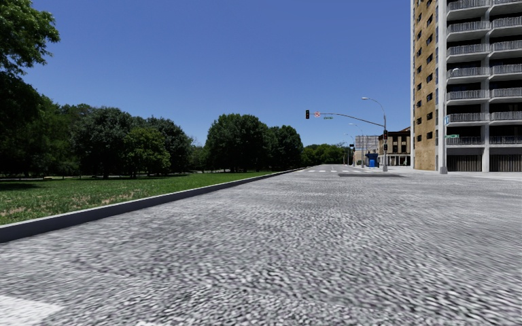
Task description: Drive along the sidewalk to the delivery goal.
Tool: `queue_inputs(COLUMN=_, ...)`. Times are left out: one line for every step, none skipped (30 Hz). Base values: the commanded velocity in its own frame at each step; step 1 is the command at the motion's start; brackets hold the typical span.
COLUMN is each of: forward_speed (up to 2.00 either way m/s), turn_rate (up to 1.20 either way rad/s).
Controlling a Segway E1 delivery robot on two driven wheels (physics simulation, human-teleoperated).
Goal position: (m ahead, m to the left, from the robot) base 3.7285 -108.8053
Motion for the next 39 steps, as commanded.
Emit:
queue_inputs(forward_speed=0.0, turn_rate=0.0)
queue_inputs(forward_speed=0.0, turn_rate=0.0)
queue_inputs(forward_speed=0.0, turn_rate=0.0)
queue_inputs(forward_speed=0.0, turn_rate=0.0)
queue_inputs(forward_speed=0.0, turn_rate=0.0)
queue_inputs(forward_speed=0.0, turn_rate=0.0)
queue_inputs(forward_speed=0.0, turn_rate=0.0)
queue_inputs(forward_speed=0.0, turn_rate=0.0)
queue_inputs(forward_speed=0.0, turn_rate=0.0)
queue_inputs(forward_speed=0.0, turn_rate=0.0)
queue_inputs(forward_speed=0.0, turn_rate=0.0)
queue_inputs(forward_speed=0.0, turn_rate=0.0)
queue_inputs(forward_speed=0.0, turn_rate=0.0)
queue_inputs(forward_speed=0.0, turn_rate=0.0)
queue_inputs(forward_speed=0.0, turn_rate=0.0)
queue_inputs(forward_speed=0.0, turn_rate=0.0)
queue_inputs(forward_speed=0.0, turn_rate=0.0)
queue_inputs(forward_speed=0.0, turn_rate=0.0)
queue_inputs(forward_speed=0.0, turn_rate=0.0)
queue_inputs(forward_speed=0.0, turn_rate=0.0)
queue_inputs(forward_speed=0.0, turn_rate=0.0)
queue_inputs(forward_speed=0.0, turn_rate=0.0)
queue_inputs(forward_speed=0.0, turn_rate=0.0)
queue_inputs(forward_speed=0.0, turn_rate=0.0)
queue_inputs(forward_speed=0.0, turn_rate=0.0)
queue_inputs(forward_speed=0.0, turn_rate=0.0)
queue_inputs(forward_speed=0.0, turn_rate=0.0)
queue_inputs(forward_speed=0.0, turn_rate=0.0)
queue_inputs(forward_speed=0.0, turn_rate=0.0)
queue_inputs(forward_speed=0.0, turn_rate=0.0)
queue_inputs(forward_speed=0.0, turn_rate=-0.01)
queue_inputs(forward_speed=0.0, turn_rate=-0.09)
queue_inputs(forward_speed=0.0, turn_rate=-0.09)
queue_inputs(forward_speed=0.0, turn_rate=-0.14)
queue_inputs(forward_speed=0.0, turn_rate=-0.19)
queue_inputs(forward_speed=-0.02, turn_rate=-0.26)
queue_inputs(forward_speed=-0.07, turn_rate=-0.37)
queue_inputs(forward_speed=-0.07, turn_rate=-0.37)
queue_inputs(forward_speed=-0.08, turn_rate=-0.41)
